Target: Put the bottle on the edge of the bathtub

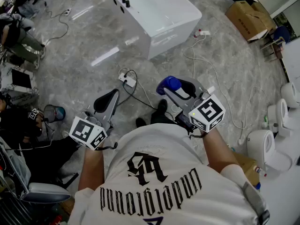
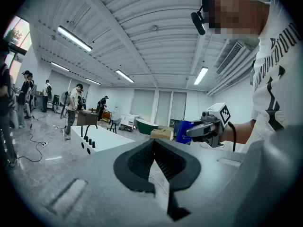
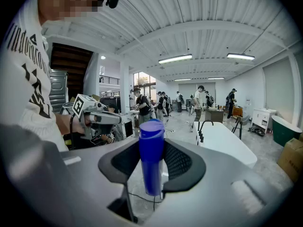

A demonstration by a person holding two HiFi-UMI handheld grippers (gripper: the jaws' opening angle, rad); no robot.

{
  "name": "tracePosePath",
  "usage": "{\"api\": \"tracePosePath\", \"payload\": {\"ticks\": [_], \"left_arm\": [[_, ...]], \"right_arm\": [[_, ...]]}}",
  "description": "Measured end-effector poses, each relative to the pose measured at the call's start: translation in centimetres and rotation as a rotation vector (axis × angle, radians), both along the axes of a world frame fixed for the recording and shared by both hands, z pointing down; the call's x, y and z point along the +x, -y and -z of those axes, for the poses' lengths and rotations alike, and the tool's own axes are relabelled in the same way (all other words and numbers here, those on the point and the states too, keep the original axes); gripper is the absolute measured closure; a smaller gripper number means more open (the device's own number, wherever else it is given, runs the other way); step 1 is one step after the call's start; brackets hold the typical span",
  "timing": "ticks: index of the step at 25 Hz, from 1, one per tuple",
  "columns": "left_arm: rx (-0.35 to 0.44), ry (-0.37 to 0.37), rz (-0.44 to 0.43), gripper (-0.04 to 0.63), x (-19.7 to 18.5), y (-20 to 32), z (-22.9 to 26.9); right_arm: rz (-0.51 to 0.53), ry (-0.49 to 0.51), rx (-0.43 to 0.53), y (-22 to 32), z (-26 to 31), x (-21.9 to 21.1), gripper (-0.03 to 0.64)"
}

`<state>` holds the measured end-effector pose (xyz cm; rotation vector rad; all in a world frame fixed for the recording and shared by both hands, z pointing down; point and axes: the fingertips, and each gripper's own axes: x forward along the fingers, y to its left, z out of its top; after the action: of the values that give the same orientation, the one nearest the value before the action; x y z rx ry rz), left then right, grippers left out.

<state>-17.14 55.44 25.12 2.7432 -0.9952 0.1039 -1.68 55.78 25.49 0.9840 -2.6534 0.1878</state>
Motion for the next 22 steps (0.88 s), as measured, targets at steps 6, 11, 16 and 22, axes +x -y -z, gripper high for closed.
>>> {"api": "tracePosePath", "payload": {"ticks": [6, 11, 16, 22], "left_arm": [[0.002, -0.011, -0.002, 0.588, -0.7, -0.7, -0.2], [0.002, -0.024, -0.012, 0.588, -1.4, 0.2, -0.8], [-0.008, -0.032, -0.022, 0.588, -1.3, 1.3, -0.6], [-0.015, -0.039, -0.034, 0.588, -0.5, 1.8, -1.1]], "right_arm": [[-0.005, -0.008, -0.011, -0.7, -0.3, -0.5, 0.466], [-0.013, -0.015, -0.007, 0.0, 0.0, -1.2, 0.466], [-0.032, -0.016, 0.001, 1.0, 0.5, -1.2, 0.465], [-0.036, -0.029, 0.002, 1.9, 0.4, -0.7, 0.466]]}}
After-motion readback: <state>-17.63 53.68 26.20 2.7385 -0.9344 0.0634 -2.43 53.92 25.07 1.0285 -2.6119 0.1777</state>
